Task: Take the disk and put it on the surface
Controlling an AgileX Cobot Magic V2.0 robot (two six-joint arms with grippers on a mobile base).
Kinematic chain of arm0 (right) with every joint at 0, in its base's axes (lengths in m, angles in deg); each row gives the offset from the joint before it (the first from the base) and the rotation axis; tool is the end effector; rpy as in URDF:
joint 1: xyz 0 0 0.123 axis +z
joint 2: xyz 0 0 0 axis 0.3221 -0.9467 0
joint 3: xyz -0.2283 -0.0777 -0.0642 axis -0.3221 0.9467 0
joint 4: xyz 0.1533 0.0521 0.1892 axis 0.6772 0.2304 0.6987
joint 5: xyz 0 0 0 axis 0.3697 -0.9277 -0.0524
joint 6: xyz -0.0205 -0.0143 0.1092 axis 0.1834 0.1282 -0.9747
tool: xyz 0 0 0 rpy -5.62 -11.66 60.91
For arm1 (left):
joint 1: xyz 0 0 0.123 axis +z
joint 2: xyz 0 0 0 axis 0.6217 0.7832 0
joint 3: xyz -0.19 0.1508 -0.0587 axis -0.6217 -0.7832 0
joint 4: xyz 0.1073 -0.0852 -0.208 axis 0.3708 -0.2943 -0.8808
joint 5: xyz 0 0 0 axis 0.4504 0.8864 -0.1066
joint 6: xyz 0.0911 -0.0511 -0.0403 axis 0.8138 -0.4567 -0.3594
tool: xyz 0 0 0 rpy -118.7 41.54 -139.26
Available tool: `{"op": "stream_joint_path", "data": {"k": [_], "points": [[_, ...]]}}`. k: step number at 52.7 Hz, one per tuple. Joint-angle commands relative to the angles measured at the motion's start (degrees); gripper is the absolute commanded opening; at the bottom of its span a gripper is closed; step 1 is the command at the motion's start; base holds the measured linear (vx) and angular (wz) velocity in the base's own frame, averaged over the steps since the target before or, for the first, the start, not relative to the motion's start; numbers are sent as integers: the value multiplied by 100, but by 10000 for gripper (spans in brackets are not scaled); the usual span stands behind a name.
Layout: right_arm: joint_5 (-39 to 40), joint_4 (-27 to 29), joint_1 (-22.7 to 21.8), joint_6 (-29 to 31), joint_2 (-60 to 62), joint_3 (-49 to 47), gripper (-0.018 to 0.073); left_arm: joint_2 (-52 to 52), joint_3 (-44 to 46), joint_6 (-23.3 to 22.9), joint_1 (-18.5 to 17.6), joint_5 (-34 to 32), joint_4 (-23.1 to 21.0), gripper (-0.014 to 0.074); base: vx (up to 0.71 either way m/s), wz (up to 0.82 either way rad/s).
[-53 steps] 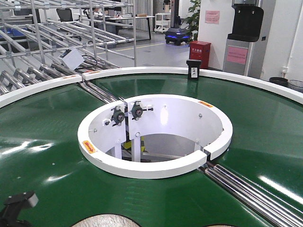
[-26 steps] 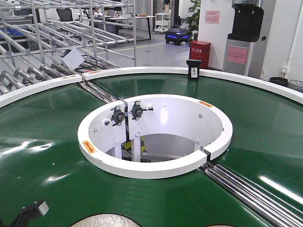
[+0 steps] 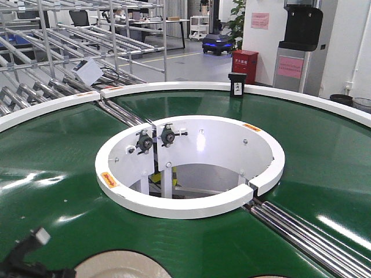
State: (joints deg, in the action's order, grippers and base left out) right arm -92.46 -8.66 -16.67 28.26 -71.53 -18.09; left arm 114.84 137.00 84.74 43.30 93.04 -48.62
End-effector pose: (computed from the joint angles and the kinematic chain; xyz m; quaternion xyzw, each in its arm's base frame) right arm 0.1926 0.0022 0.2372 0.0477 0.9167 0.0114 0.3965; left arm 0.2861 -0.0535 0.1505 0.0056 0.9169 -0.3641 0.1633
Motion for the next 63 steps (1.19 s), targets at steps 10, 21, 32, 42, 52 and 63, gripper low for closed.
{"op": "stream_joint_path", "data": {"k": [10, 21, 32, 42, 52, 63], "points": [[-550, 891, -671, 169, -1286, -1052, 467, -1225, 878, -1081, 339, -91, -313, -5, 0, 0], [-1073, 3405, -1701, 2556, -2414, -1022, 423, -1727, 1301, -1877, 367, -91, -327, -5, 0, 0], [-1214, 4614, -1870, 4059, -3259, -1022, 414, -1860, 1293, -2202, 367, 21, -310, -5, 0, 0], [-1591, 4526, -1870, 4693, -3862, -1022, 414, -1860, 1293, -2197, 367, 87, -310, -5, 0, 0], [-1621, 4545, -1870, 4960, -4015, -1022, 414, -1860, 1293, -2184, 367, 86, -310, -5, 0, 0], [-2367, 5245, -1870, 5569, -4240, -1022, 414, -1860, 1293, -2185, 367, -6, -310, -5, 0, 0]]}}
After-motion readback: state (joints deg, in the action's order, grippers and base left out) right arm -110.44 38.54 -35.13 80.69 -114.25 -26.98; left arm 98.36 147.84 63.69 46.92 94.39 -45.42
